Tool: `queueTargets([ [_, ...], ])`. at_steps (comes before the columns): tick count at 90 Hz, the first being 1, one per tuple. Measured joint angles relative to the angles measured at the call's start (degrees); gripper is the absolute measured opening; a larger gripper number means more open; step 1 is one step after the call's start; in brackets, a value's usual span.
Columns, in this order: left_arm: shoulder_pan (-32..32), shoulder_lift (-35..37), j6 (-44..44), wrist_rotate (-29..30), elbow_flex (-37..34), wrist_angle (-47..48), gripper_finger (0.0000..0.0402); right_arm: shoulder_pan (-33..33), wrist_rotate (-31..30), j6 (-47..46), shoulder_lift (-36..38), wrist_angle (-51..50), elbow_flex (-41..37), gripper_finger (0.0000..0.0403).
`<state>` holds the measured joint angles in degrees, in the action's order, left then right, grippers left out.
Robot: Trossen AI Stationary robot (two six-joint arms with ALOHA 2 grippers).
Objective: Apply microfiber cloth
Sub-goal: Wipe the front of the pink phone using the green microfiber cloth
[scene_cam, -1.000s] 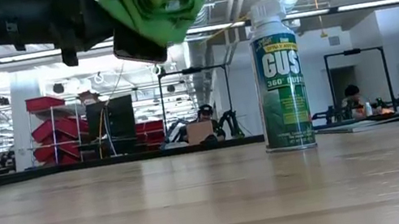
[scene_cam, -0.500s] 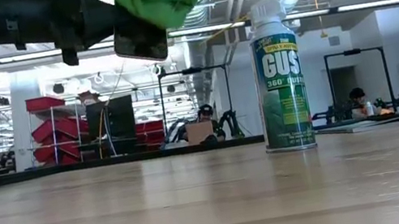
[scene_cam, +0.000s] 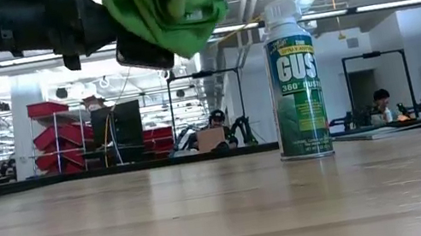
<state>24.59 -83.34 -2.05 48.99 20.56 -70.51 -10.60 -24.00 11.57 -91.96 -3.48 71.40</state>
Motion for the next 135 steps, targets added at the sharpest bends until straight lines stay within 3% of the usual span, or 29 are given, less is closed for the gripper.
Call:
queueTargets([
  [41, -0.1, 0.6, -0.6, 0.8, -0.1, 1.2, 0.0004, -8.9, -8.8, -6.2, 5.3, -13.6, -1.7, 0.0000],
  [67, -0.1, 7.1, 0.5, 1.3, -5.6, 0.3, 0.0004, -16.9, -15.2, -14.8, 13.3, -23.3, -4.6, 0.0000],
  [89, -0.1, 10.6, 0.8, 0.3, -8.3, 2.7, 0.0004, -25.1, -21.0, -32.3, 21.7, -35.5, -10.8, 0.0000],
  [105, -0.1, 12.5, 1.9, 0.1, -8.5, 7.1, 0.0004, -31.9, -22.6, -47.0, 23.8, -42.2, -15.8, 0.0000],
  [135, -0.1, 16.0, 1.7, -0.1, -8.5, 11.8, 0.0004, -39.1, -22.6, -64.9, 23.8, -39.9, -25.9, 0.0000],
])
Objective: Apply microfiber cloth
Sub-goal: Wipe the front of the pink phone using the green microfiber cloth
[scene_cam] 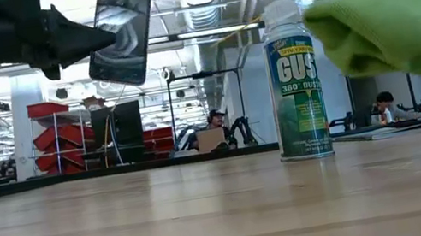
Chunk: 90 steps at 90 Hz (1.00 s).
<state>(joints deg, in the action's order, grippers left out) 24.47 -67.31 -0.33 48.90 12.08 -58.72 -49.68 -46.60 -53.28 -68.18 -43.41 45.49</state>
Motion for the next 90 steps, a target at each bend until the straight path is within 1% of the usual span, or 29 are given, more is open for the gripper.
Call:
queueTargets([
  [10, 0.0, 2.0, -0.1, -0.2, 0.0, 1.8, 0.0004, -0.8, 0.1, -2.0, 0.0, 6.3, -4.8, 0.0000],
  [19, 0.0, 4.3, -0.1, -0.3, 0.0, 4.1, 0.0004, -1.4, 0.2, -1.6, 0.0, 13.3, -9.0, 0.0000],
  [28, 0.0, 5.6, -0.1, -0.3, 0.0, 5.7, 0.0004, -0.9, 0.3, 2.5, 0.0, 22.7, -12.8, 0.0000],
  [35, 0.0, 5.7, -0.7, -0.9, 0.0, 5.7, 0.0004, 1.1, 1.3, 8.4, 0.0, 31.8, -15.8, 0.0000],
  [44, -0.1, 5.6, -0.7, -1.9, 0.0, 6.2, 0.0004, 4.8, 6.1, 17.5, 0.0, 44.9, -20.1, 0.0000],
  [54, -0.1, 5.6, -0.5, -2.1, 0.0, 7.7, 0.0004, 10.2, 14.3, 27.6, 0.0, 62.3, -25.8, 0.0000],
  [59, -0.1, 5.6, -0.5, -2.1, 0.0, 7.6, 0.0004, 12.8, 18.1, 31.4, 0.0, 70.3, -28.5, 0.0000],
  [64, -0.1, 5.6, -0.7, -2.2, 0.0, 7.6, 0.0004, 15.3, 20.8, 33.6, 0.0, 76.0, -30.9, 0.0000],
  [73, -0.1, 5.6, 0.1, -2.2, 0.0, 8.7, 0.0004, 19.0, 24.1, 34.1, 0.0, 79.6, -34.1, 0.0000],
  [81, -0.1, 5.6, 0.8, -2.3, 0.0, 9.2, 0.0004, 20.7, 25.3, 32.4, 0.0, 79.6, -35.9, 0.0000],
  [90, -0.1, 5.6, 1.0, -2.3, 0.0, 9.2, 0.0004, 21.2, 25.8, 31.5, -0.7, 79.3, -36.5, 0.0000],
])
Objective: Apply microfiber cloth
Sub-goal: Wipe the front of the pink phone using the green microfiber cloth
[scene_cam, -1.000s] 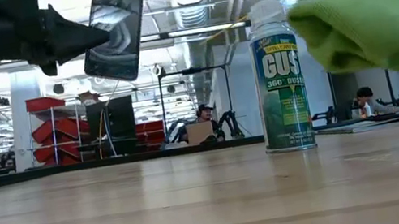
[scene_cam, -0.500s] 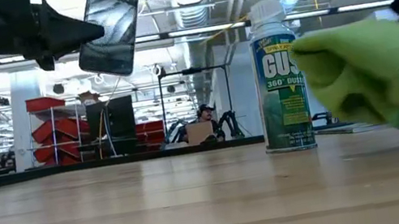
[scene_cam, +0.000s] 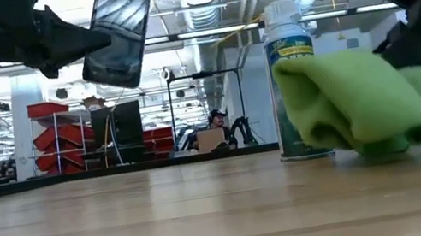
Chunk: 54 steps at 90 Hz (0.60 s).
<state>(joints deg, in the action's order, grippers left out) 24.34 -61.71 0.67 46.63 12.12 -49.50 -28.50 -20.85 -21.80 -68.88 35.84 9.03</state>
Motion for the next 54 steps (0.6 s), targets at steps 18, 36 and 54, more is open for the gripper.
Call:
queueTargets([
  [18, 0.0, 0.0, 0.2, 0.0, 0.0, 0.0, 0.0004, 0.1, 0.0, -2.3, -5.3, 0.0, 0.0, 0.0000],
  [36, 0.0, 0.0, 0.2, 0.0, 0.0, 0.0, 0.0004, 1.3, -1.3, -2.3, -12.5, 7.0, 0.0, 0.0008],
  [54, 0.0, 0.0, -0.1, 0.0, 0.0, 0.1, 0.0004, 1.9, 1.6, 7.5, -15.4, 20.7, 0.0, 0.0043],
])
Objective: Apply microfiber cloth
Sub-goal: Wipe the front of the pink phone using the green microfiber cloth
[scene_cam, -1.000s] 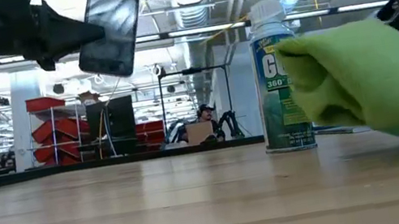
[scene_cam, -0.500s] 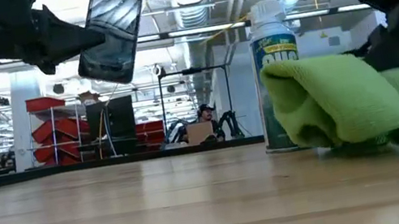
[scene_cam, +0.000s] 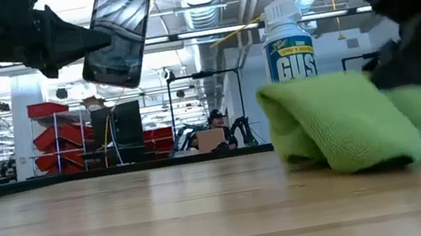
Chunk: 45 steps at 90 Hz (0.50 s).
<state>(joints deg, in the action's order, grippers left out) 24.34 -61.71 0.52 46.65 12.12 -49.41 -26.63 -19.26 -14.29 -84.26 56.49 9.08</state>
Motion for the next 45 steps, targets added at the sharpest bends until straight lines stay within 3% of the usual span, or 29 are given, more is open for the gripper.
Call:
queueTargets([
  [21, 0.0, 0.0, 0.3, -0.8, 0.0, 0.8, 0.0004, 3.4, 1.4, 4.4, 3.8, -1.1, 0.0, 0.0069],
  [32, 0.0, 0.0, 0.3, -1.1, 0.0, 0.8, 0.0004, 4.8, 5.6, 6.8, 9.2, -2.2, 0.0, 0.0072],
  [45, 0.0, 0.0, 0.4, -1.5, 0.0, 0.8, 0.0004, 5.1, 6.0, 8.4, 16.8, -7.7, 0.0, 0.0072],
])
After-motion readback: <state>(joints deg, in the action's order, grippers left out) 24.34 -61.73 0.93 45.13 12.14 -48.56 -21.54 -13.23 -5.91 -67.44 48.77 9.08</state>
